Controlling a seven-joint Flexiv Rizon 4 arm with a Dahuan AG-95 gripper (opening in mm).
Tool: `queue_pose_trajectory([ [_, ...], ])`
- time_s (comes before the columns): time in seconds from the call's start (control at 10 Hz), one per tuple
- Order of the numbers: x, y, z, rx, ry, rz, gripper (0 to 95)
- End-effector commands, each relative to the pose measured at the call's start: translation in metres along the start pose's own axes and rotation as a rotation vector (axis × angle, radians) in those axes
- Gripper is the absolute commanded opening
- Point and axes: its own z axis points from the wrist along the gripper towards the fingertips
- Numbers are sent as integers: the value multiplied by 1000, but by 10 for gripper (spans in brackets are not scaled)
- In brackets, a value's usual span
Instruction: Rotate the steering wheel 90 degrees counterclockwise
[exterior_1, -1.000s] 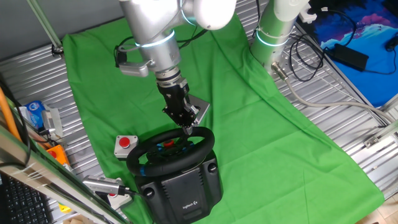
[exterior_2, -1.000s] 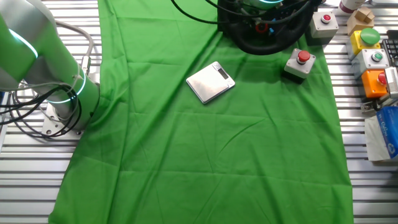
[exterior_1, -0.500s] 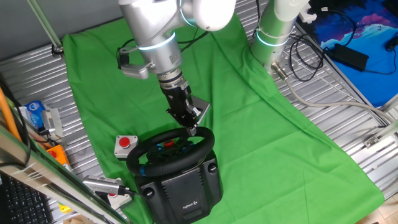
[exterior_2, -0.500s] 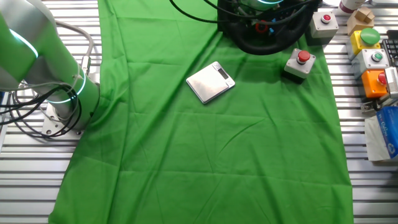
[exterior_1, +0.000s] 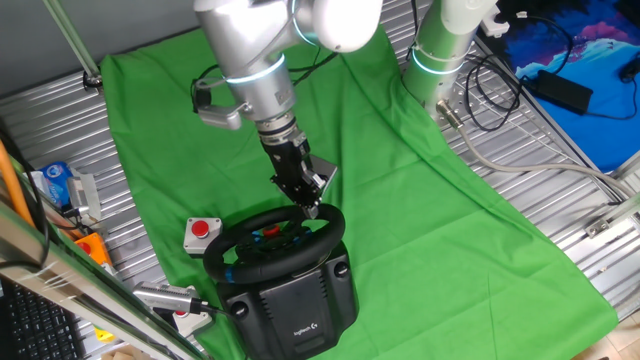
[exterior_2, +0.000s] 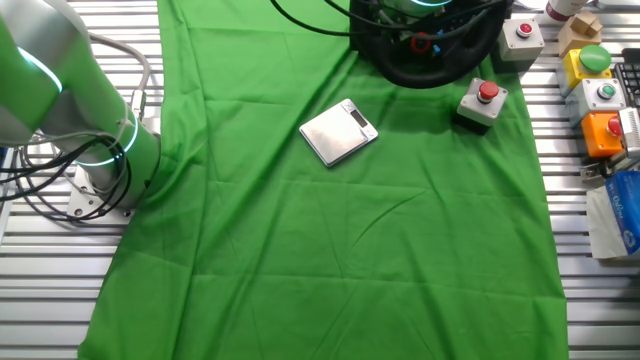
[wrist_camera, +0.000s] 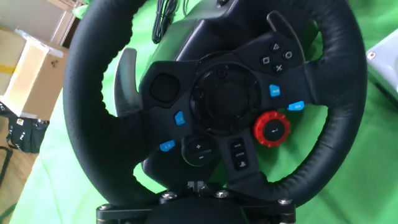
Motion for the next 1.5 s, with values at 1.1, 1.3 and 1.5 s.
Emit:
queue_pose_trajectory([
  [1.1, -24, -40, 15, 40, 1, -164, 0],
  [1.3, -32, -45, 11, 77, 24, -225, 0],
  [1.5, -35, -46, 9, 74, 32, -247, 0],
])
